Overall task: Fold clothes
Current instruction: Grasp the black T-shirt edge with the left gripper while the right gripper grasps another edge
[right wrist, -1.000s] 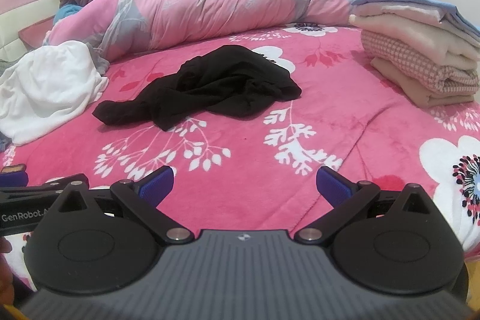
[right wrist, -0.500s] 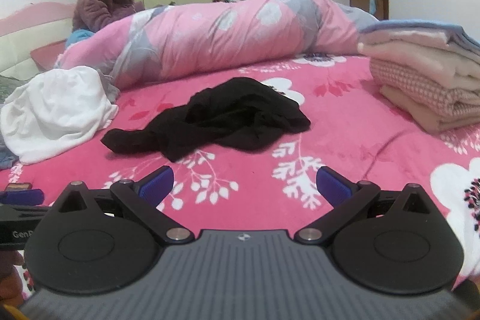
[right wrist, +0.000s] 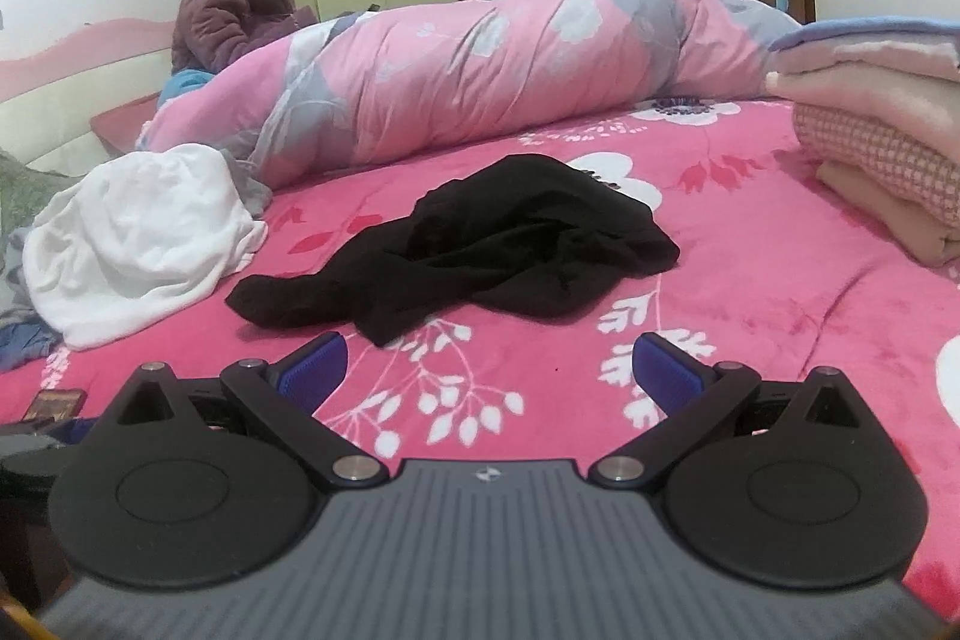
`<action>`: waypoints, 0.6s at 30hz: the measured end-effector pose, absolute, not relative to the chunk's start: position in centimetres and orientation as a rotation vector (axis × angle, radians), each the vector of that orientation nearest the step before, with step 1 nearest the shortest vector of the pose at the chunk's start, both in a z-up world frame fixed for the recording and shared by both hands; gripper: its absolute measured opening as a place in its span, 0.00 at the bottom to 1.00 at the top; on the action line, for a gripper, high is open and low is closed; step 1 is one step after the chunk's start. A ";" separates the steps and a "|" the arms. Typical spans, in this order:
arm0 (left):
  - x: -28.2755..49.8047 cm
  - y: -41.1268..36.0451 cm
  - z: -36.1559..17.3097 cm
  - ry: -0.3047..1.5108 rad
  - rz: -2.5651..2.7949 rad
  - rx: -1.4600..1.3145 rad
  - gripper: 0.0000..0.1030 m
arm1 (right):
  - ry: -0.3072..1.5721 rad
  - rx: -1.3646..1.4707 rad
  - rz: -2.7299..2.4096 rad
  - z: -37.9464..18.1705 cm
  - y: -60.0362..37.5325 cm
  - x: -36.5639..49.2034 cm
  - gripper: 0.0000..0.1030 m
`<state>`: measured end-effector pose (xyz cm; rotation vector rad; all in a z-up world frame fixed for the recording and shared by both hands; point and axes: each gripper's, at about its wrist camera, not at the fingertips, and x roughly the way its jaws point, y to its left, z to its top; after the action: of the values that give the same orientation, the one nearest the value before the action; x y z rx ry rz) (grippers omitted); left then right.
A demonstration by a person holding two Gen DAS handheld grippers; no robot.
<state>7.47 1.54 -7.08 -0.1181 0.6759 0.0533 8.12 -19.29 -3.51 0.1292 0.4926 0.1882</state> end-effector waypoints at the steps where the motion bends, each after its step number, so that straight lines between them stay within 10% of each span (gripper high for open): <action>1: 7.8 1.7 -7.2 0.681 0.055 -0.116 1.00 | 0.496 0.127 0.185 -3.6 -19.3 8.5 0.99; 18: 18.2 0.4 -6.5 0.495 0.054 0.063 1.00 | 0.400 -0.137 0.345 -3.0 -17.7 20.5 0.90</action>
<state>18.16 0.41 -6.52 0.0629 0.4947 0.0537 20.55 -17.71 -3.05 -0.1375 0.3999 0.3445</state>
